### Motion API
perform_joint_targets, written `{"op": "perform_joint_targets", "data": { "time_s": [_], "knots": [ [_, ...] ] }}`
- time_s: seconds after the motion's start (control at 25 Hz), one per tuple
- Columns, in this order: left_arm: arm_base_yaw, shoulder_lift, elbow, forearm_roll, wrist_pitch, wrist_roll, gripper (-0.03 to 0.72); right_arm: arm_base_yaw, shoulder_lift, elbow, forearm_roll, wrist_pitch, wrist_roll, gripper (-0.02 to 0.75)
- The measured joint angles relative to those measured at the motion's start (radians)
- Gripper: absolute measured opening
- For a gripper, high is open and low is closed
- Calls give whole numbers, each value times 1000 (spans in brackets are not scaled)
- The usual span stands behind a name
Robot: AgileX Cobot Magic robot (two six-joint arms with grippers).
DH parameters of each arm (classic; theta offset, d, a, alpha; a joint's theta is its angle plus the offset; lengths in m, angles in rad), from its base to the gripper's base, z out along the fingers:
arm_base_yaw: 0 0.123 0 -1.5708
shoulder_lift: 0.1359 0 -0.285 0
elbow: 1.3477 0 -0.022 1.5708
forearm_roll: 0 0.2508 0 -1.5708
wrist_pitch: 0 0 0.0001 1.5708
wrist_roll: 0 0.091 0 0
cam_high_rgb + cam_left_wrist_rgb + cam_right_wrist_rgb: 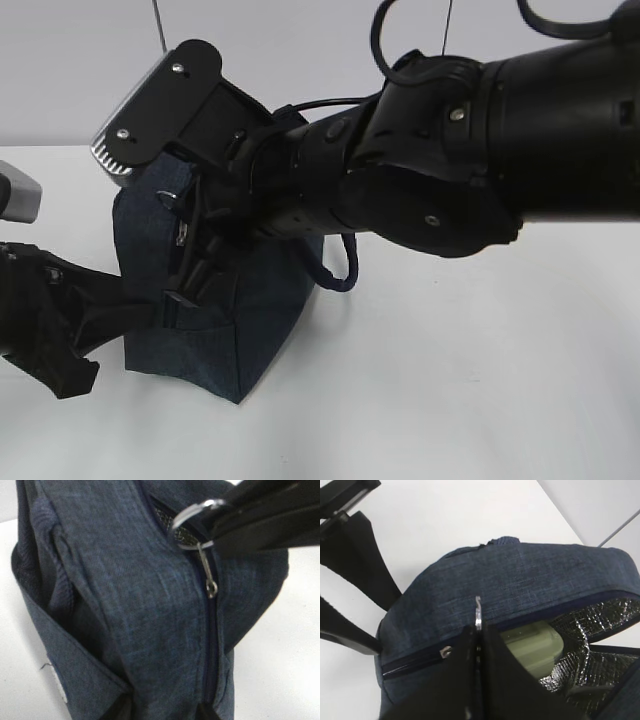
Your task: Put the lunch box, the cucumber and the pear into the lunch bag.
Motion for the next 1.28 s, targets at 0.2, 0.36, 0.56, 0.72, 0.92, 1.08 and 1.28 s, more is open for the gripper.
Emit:
{"op": "perform_joint_targets", "data": {
  "time_s": [0.2,0.36,0.56,0.72,0.92,1.08,1.28],
  "knots": [
    [0,1,0,0,-4,0,239,0,0,0,0,0,4,0],
    [0,2,-11,0,-31,0,239,0,0,0,0,0,16,0],
    [0,42,-41,0,-25,0,237,0,0,0,0,0,22,0],
    [0,67,-51,0,-10,0,88,0,-1,0,0,0,24,0],
    [0,67,-51,0,-2,0,23,0,-2,0,0,-2,24,0],
    [0,67,-51,0,-1,0,21,0,-2,0,0,-4,24,0],
    [0,67,-51,0,-1,0,20,-8,-2,-23,0,-5,24,0]
  ]
}}
